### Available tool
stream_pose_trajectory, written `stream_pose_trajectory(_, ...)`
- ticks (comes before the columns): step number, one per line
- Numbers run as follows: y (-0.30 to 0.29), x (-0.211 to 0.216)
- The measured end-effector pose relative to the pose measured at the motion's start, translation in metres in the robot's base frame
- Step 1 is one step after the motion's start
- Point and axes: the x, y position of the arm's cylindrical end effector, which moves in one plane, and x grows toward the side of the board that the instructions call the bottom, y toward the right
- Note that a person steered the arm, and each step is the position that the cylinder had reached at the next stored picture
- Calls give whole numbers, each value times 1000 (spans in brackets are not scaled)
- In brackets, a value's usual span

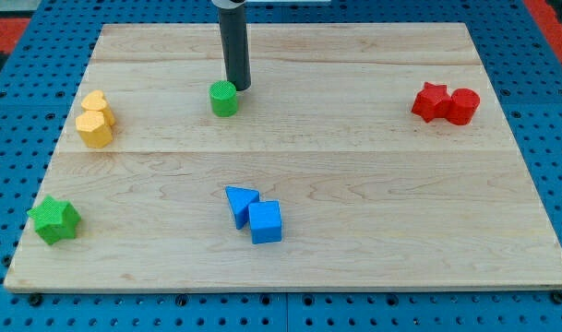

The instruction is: Push the green blocks to the bottom left of the board

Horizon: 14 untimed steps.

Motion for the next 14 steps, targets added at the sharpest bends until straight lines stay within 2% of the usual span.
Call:
stream_pose_trajectory(2,5,-52)
stream_pose_trajectory(3,28,-20)
stream_pose_trajectory(4,-6,41)
stream_pose_trajectory(5,-51,63)
stream_pose_trajectory(8,-48,-13)
stream_pose_trajectory(9,-60,12)
stream_pose_trajectory(10,-100,39)
stream_pose_trajectory(11,-102,89)
stream_pose_trajectory(13,-87,54)
stream_pose_trajectory(14,-64,54)
